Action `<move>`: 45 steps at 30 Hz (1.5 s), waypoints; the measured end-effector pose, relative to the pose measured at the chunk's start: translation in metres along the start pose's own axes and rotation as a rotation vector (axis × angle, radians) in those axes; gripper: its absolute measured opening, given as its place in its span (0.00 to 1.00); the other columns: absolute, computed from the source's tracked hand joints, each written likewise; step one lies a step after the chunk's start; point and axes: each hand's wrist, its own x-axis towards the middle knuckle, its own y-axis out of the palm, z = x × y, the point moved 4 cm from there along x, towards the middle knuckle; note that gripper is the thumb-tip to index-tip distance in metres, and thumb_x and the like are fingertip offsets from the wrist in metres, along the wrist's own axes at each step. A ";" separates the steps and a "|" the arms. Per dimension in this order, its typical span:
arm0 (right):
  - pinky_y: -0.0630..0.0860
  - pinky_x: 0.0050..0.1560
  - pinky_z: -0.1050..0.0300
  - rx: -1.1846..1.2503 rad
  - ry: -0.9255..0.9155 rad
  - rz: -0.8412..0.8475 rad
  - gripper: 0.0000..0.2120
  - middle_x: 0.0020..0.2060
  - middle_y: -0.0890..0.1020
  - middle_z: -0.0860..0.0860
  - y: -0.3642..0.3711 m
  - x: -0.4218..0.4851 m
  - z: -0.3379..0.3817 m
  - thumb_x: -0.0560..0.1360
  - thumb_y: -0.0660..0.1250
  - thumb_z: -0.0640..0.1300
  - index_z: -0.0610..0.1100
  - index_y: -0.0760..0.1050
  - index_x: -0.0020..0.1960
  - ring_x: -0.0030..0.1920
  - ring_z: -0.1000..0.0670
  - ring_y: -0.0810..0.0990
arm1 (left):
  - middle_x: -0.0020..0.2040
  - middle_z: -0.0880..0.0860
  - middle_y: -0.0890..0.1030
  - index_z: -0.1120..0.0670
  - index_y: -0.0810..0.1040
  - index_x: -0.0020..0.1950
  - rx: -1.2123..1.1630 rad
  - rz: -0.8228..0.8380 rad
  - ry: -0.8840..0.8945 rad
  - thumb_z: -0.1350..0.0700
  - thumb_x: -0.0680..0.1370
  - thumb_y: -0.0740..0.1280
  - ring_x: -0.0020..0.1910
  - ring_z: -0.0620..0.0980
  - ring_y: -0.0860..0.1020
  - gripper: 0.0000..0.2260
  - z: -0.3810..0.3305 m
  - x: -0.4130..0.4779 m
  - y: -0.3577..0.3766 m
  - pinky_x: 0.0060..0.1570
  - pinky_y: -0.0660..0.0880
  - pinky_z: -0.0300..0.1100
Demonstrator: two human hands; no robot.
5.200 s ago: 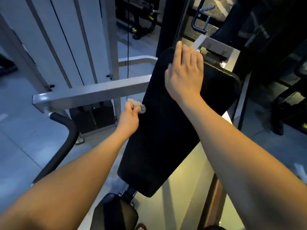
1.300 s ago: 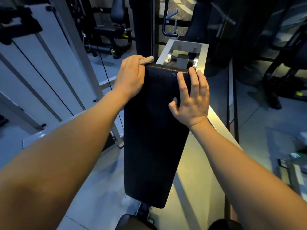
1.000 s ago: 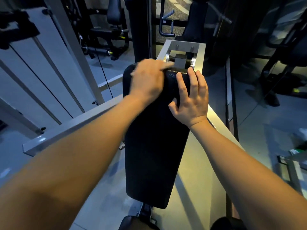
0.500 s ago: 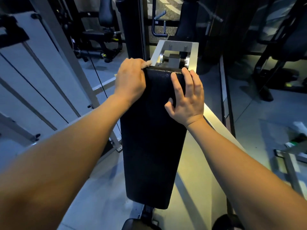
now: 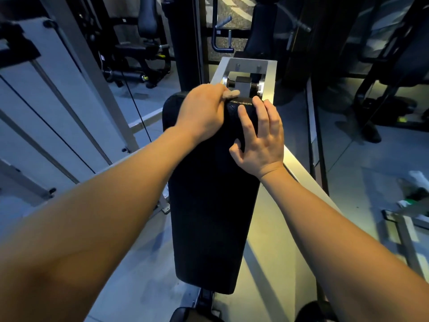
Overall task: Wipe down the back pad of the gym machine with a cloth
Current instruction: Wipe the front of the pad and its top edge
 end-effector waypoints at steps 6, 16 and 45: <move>0.63 0.76 0.37 -0.004 0.008 0.052 0.33 0.75 0.68 0.35 -0.004 0.001 0.002 0.73 0.66 0.53 0.41 0.67 0.74 0.74 0.33 0.65 | 0.59 0.50 0.80 0.49 0.77 0.67 -0.101 0.233 0.083 0.52 0.80 0.59 0.59 0.47 0.75 0.17 0.000 -0.004 -0.022 0.54 0.70 0.43; 0.65 0.72 0.45 0.178 0.133 0.057 0.18 0.66 0.74 0.40 -0.041 0.037 0.026 0.78 0.64 0.48 0.39 0.75 0.63 0.67 0.39 0.71 | 0.65 0.54 0.76 0.56 0.74 0.69 -0.258 -0.022 -0.019 0.62 0.77 0.72 0.62 0.48 0.74 0.21 0.011 -0.032 -0.035 0.64 0.72 0.40; 0.70 0.40 0.51 -0.137 -0.199 0.372 0.10 0.45 0.81 0.46 0.030 0.107 0.094 0.76 0.70 0.45 0.42 0.78 0.55 0.44 0.43 0.81 | 0.83 0.55 0.48 0.50 0.31 0.81 -0.173 0.271 -0.540 0.62 0.81 0.65 0.60 0.59 0.77 0.45 0.085 -0.070 -0.006 0.47 0.74 0.48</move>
